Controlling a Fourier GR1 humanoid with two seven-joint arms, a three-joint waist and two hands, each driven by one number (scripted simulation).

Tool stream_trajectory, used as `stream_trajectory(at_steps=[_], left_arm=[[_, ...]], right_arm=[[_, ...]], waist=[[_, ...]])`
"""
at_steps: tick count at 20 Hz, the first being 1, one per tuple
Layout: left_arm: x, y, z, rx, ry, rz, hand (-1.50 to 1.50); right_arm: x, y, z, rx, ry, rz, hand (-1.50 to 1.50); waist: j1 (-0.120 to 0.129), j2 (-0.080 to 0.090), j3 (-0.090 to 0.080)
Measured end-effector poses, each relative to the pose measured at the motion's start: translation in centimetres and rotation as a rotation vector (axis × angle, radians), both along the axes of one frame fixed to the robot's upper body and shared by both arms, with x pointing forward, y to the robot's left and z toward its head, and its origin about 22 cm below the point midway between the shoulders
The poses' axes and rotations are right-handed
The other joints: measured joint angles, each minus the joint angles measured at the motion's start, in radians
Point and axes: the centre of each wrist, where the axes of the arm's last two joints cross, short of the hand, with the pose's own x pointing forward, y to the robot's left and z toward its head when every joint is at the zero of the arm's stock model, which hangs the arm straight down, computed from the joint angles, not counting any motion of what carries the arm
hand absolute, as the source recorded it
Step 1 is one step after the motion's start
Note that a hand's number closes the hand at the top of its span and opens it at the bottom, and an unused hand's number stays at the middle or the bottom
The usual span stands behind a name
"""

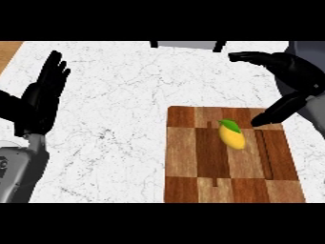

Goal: Pick the lemon from the cutting board and place it in the pot

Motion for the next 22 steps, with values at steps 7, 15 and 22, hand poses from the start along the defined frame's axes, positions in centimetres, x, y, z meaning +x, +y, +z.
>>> stream_trajectory(at_steps=[7, 15, 22], left_arm=[[-0.4, 0.3, 0.1, 0.002, 0.015, 0.019, 0.00], [-1.4, 1.2, 0.1, 0.000, 0.027, 0.047, 0.00], [-2.4, 1.9, -0.4, -0.007, 0.034, 0.068, 0.00]], right_arm=[[0.4, 2.5, 2.9, -0.390, -0.103, 0.123, -1.50], [-0.2, 6.3, 1.9, -0.724, -0.224, 0.279, -1.50], [-0.2, 7.2, -0.7, -0.812, -0.240, 0.340, -1.50]], waist=[[-0.017, -0.009, -0.003], [-0.050, -0.019, -0.005], [-0.072, -0.022, -0.005]])
